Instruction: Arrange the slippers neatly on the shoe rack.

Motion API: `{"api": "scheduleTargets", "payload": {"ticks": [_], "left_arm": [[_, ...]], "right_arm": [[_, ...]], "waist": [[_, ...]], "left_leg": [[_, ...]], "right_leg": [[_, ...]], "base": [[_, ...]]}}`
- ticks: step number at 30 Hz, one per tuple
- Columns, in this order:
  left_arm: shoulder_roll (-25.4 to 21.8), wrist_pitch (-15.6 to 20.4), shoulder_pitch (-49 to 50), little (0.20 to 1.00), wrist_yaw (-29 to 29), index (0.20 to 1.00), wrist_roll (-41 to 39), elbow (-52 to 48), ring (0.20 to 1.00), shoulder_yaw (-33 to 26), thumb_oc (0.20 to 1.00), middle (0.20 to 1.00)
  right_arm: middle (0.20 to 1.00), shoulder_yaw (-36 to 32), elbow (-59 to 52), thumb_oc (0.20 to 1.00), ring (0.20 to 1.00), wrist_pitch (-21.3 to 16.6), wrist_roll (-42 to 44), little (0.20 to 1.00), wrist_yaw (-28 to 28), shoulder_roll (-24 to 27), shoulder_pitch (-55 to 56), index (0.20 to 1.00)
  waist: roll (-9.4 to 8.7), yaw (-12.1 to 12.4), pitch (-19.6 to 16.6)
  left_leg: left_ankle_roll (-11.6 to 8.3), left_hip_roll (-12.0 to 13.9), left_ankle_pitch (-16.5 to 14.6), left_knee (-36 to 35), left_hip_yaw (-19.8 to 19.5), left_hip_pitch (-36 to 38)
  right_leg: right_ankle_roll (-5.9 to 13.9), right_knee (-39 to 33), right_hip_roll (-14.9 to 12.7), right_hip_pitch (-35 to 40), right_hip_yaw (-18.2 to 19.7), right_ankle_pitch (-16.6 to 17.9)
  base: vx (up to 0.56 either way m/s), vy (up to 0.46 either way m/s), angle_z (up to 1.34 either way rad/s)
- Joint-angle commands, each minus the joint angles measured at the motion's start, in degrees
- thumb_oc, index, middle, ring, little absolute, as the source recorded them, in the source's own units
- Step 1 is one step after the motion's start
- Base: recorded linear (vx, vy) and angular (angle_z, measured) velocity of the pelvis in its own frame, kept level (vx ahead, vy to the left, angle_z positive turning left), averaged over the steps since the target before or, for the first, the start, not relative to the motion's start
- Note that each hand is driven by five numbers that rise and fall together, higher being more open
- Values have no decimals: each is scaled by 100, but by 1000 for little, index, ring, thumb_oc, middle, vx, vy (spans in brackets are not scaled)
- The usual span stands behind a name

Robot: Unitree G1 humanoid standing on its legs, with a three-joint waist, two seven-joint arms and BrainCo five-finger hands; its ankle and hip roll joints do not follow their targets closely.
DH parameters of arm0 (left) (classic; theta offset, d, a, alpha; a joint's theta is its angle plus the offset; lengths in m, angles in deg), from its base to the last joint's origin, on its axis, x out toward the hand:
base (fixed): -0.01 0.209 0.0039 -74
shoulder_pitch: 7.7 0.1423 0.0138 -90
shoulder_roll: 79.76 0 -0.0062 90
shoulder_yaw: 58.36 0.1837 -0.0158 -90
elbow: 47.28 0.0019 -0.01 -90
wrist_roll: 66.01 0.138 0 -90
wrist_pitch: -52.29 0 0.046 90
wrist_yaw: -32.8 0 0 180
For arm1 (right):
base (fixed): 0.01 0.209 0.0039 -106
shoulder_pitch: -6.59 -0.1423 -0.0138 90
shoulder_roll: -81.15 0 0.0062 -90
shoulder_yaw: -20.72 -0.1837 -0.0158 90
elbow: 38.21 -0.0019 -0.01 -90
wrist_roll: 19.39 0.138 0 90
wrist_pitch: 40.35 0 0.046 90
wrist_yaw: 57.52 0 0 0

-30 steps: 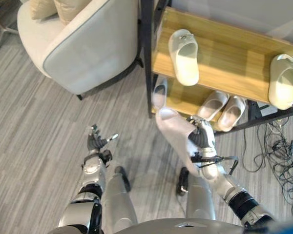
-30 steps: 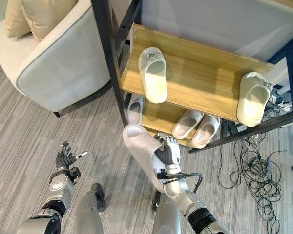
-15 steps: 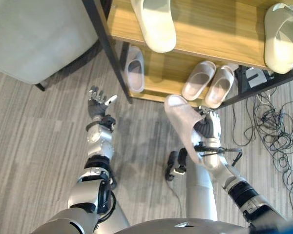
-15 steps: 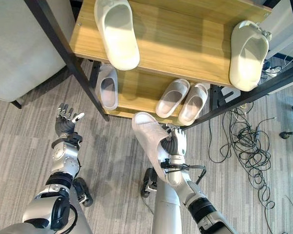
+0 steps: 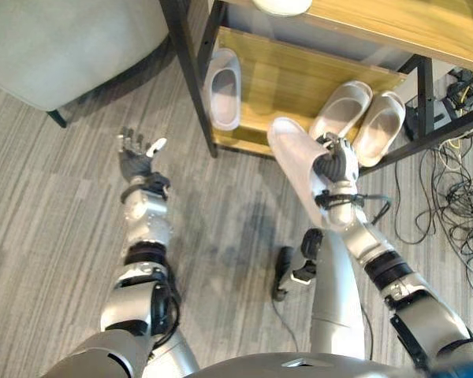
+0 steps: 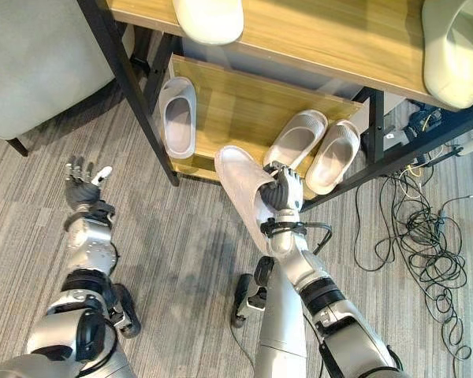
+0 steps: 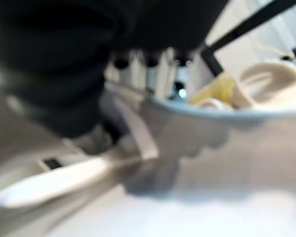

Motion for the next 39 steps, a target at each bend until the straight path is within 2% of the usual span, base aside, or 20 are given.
{"api": "scheduleTargets", "payload": {"ticks": [1,3,5,9,12,13,14,16,17,20,25,26,27,30,33,39], "left_arm": [[-712,-215,-876,1000,86,1000,82,-272,1000,-408,1000,1000],[-738,-283,-932,1000,106,1000,27,-250,1000,-395,1000,1000],[-667,-476,-1001,1000,178,1000,-109,-351,1000,-394,1000,1000],[-147,-880,-1185,1000,256,1000,-365,-507,1000,-407,1000,1000],[149,-1151,-1130,1000,541,1000,-250,-566,1000,-131,1000,1000],[170,-1148,-1084,1000,604,1000,-222,-553,1000,-106,1000,1000],[83,-1109,-889,1000,772,1000,45,-459,1000,24,1000,1000],[29,-1045,-684,1000,843,1000,112,-396,1000,-39,1000,1000],[-1,-1000,-533,1000,876,1000,123,-340,1000,-141,1000,1000],[-98,-954,-430,1000,889,1000,119,-87,1000,-373,1000,1000],[-94,-911,-223,1000,994,1000,-43,278,1000,-652,1000,1000],[-107,-911,-232,1000,1012,1000,-65,318,1000,-667,1000,1000],[-92,-947,-275,1000,1055,1000,-86,387,1000,-671,1000,1000],[-134,-1002,-200,1000,1211,1000,-111,161,1000,-585,1000,1000],[-239,-1038,-141,1000,1309,1000,-139,203,1000,-595,1000,1000],[-357,-1089,389,1000,1417,1000,-183,314,1000,-956,1000,1000]], "right_arm": [[200,-55,191,200,200,223,192,200,594,358,-2124,200],[200,8,432,200,200,342,253,200,739,304,-2424,200],[200,183,989,200,200,664,408,200,1131,194,-3070,200],[200,434,2499,200,200,1179,832,200,1789,-17,-4227,200],[200,439,4034,200,200,1226,1415,200,2047,-46,-5089,200],[200,429,4408,200,200,1214,1610,200,2078,-73,-5325,200],[200,406,5382,200,200,1218,2014,200,2025,-117,-5916,200],[200,411,5832,200,200,1164,2197,200,1934,-104,-6217,200],[200,204,6040,200,200,1112,2437,200,1854,-96,-6358,200],[200,331,6337,200,200,907,2674,200,1625,92,-6567,200],[203,944,6690,203,203,909,2433,203,1585,267,-6837,203],[253,1071,6819,253,253,908,2354,253,1596,282,-6879,253],[200,1396,7078,200,200,887,2214,200,1680,369,-6889,200],[200,1457,7148,200,200,645,2486,200,1806,720,-6854,200],[200,1551,7148,200,200,632,2544,200,1714,881,-6850,200],[200,1278,7148,200,200,491,3002,200,1704,1118,-6980,200]], "waist": [[-153,203,1240],[-155,209,1320],[-146,248,1472],[-147,301,1775],[-96,385,2017],[-87,392,2069],[-38,400,2162],[0,404,2200],[48,405,2198],[131,435,2227],[64,499,2158],[57,512,2170],[58,565,2185],[-3,754,2204],[-21,836,2251],[-62,972,2146]], "left_leg": [[54,212,-1025,870,-134,586],[55,197,-1027,892,-154,586],[64,167,-1034,941,-179,586],[78,85,-1060,1090,-236,586],[61,39,-1116,1276,-314,586],[45,38,-1135,1316,-321,586],[14,21,-1181,1435,-360,586],[-4,14,-1210,1493,-387,586],[-20,5,-1232,1542,-409,586],[-29,-18,-1228,1527,-409,586],[-62,-52,-1207,1378,-277,586],[-59,-71,-1198,1360,-271,586],[-50,-83,-1169,1276,-261,586],[-34,-203,-1070,1017,-174,586],[-7,-254,-1014,932,-142,586],[27,-393,-913,641,47,586]], "right_leg": [[1142,-400,-292,706,499,192],[1143,-360,-316,706,516,180],[1147,-274,-373,706,581,149],[1180,-53,-504,706,758,60],[1166,266,-585,706,892,-85],[1171,329,-605,706,925,-123],[1147,484,-653,706,983,-181],[1149,604,-681,706,1036,-219],[1135,644,-704,706,1072,-235],[1151,642,-797,706,1077,-250],[1184,581,-922,706,1110,-275],[1183,569,-942,706,1119,-270],[1186,527,-974,706,1113,-243],[1209,305,-1073,706,1062,-163],[1213,223,-1117,706,1056,-116],[1311,63,-1268,706,1041,-97]], "base": [[20,-15,-5],[0,0,0],[3,3,4],[17,-27,12],[70,-47,28],[110,-4,30],[90,1,14],[107,16,8],[121,20,6],[67,12,4],[31,-5,14],[-6,-21,9],[-16,-14,11],[-26,-30,9],[-21,-16,18],[20,6,11]]}}
